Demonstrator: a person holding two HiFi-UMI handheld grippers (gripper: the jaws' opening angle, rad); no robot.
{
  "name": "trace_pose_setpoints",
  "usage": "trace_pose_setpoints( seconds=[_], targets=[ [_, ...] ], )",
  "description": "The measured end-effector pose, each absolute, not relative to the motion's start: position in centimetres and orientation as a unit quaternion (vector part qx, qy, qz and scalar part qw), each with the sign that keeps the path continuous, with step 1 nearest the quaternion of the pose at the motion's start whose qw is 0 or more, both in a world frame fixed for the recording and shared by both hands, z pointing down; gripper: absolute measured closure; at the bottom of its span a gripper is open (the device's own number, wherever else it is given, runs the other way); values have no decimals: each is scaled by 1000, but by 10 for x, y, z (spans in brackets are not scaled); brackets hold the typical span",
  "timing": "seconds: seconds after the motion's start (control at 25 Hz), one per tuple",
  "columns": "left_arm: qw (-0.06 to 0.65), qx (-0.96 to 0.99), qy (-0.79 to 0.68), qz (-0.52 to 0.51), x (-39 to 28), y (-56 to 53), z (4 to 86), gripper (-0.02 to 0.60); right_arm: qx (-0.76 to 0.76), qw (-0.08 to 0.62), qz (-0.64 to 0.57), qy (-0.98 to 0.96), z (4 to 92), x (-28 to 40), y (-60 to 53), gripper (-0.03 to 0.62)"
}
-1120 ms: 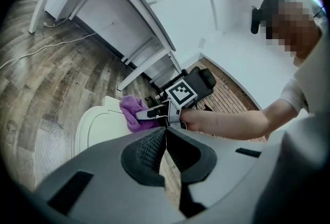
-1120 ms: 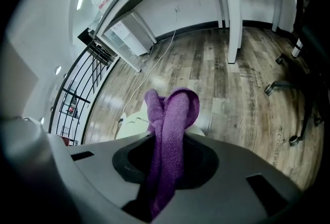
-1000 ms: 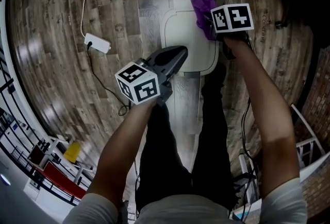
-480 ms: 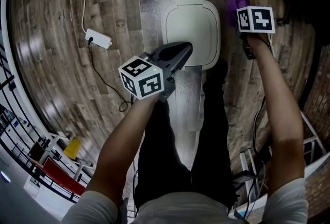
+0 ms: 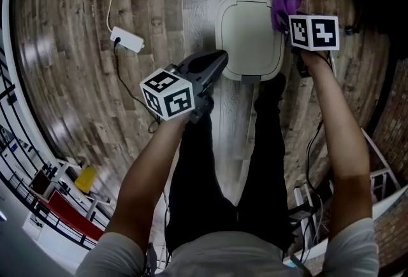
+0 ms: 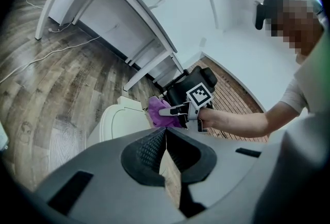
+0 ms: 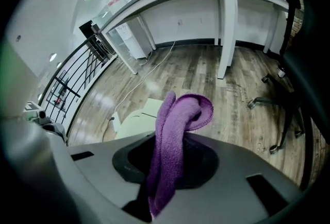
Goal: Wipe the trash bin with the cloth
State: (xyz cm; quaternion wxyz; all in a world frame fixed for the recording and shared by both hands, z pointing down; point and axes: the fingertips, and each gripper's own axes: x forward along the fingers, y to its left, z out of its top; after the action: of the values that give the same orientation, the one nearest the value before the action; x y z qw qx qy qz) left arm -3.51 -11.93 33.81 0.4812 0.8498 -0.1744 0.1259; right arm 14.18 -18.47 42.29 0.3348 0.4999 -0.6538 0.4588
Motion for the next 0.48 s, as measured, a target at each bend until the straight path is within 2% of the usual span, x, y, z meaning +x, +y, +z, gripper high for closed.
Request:
trace_pose_setpoints(
  seconds=[0.48],
  targets=[
    [495,835,-203,126,-108,-113,341,577,406,332,468,-711,421,-33,-184,517]
  ],
)
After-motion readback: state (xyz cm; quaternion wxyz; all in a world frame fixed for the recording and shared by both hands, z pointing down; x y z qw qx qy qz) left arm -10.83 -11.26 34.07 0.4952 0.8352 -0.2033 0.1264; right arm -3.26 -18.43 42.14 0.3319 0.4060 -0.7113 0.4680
